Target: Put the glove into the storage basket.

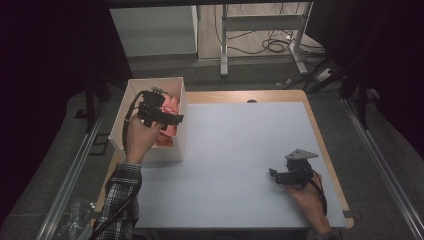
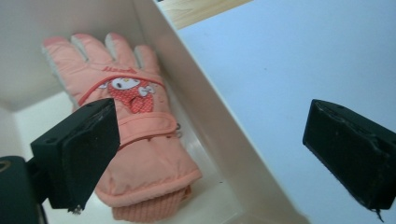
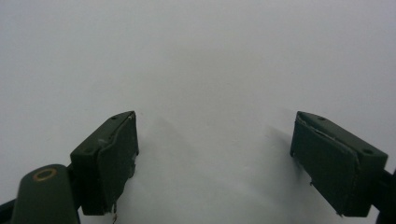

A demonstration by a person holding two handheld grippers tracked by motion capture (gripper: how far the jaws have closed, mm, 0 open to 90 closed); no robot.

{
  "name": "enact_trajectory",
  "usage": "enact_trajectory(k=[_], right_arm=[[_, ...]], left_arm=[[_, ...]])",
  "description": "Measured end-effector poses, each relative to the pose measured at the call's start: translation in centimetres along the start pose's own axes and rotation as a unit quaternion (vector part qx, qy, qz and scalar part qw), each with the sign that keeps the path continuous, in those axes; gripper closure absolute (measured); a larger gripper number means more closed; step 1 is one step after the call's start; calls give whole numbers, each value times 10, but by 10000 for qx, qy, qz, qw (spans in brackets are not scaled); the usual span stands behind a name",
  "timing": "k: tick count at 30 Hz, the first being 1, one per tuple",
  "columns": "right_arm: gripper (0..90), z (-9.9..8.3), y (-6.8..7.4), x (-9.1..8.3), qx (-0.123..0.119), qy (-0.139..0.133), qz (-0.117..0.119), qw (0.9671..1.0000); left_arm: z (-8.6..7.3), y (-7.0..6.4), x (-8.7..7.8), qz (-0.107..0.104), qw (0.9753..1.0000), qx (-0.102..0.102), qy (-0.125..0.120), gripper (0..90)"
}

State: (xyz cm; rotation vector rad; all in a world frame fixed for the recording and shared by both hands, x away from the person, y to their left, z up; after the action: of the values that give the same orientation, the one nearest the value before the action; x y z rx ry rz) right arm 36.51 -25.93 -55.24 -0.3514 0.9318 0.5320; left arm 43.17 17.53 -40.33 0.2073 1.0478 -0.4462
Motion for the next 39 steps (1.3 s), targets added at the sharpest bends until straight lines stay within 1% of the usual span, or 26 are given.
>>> enact_trajectory(k=[4, 6, 14, 21, 26, 31, 37, 39], right_arm=[[154, 0, 0, 0, -1, -1, 0, 10000], [154, 0, 0, 0, -1, -1, 0, 10000], [154, 0, 0, 0, 2, 1, 0, 10000], [154, 0, 0, 0, 3, 1, 1, 10000], [154, 0, 0, 0, -2, -1, 1, 10000], [154, 0, 0, 0, 1, -3, 0, 10000], [154, 0, 0, 0, -1, -4, -1, 10000], [154, 0, 0, 0, 1, -3, -1, 10000]], left_arm=[[0, -10, 0, -111, 9998, 120, -64, 41], [0, -16, 1, -149, 9996, 227, -67, 41], [0, -37, 9, -346, 9983, 454, -92, 37], [0, -53, 16, -408, 9971, 646, -67, 36], [1, -67, 20, -491, 9952, 841, -75, 36], [1, -81, 23, -627, 9932, 978, -109, 36], [0, -98, 28, -776, 9904, 1138, -152, 36], [-2, -104, 31, -861, 9890, 1193, -153, 36]])
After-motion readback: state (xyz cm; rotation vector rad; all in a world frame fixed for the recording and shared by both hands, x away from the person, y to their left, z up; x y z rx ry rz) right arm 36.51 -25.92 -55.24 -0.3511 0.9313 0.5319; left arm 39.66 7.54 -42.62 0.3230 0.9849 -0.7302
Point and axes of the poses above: each handheld gripper's, and its own axes: x roughly forward along the jaws, z roughly out of its top, y roughly to its left, the point moved 3 cm from there along x, roughly forward along the jaws, and after that the axes turned 13 degrees about y, right-handed, at the moved point
